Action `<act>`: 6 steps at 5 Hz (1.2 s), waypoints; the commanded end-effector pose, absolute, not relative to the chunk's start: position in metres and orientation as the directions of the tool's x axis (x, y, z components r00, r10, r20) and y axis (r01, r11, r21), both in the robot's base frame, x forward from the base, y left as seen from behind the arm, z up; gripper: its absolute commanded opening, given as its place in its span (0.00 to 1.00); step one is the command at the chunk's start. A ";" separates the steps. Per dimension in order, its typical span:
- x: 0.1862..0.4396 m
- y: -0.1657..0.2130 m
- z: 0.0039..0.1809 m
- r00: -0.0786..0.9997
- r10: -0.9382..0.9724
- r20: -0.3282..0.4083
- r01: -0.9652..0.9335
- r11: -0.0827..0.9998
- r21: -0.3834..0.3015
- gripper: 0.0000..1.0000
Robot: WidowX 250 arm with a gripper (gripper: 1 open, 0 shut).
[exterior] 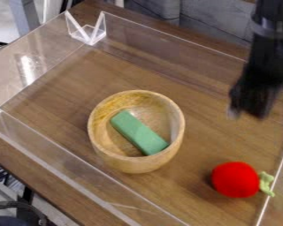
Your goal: Move the red fruit to the right
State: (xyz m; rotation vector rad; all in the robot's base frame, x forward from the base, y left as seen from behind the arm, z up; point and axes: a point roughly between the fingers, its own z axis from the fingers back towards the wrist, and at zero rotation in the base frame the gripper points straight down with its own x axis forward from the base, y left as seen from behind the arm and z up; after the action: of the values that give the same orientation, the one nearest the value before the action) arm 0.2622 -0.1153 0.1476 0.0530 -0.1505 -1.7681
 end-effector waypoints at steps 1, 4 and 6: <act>0.268 -0.119 0.160 -0.234 -0.970 0.069 0.956 -0.216 0.200 0.00; 0.229 -0.134 0.130 -0.247 -0.964 0.098 0.955 -0.225 0.191 1.00; 0.227 -0.141 0.095 -0.255 -0.962 0.101 0.957 -0.236 0.169 1.00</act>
State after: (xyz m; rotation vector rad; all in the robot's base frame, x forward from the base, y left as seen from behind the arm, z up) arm 0.2231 -0.1372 0.0892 0.0156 -0.1971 -1.8118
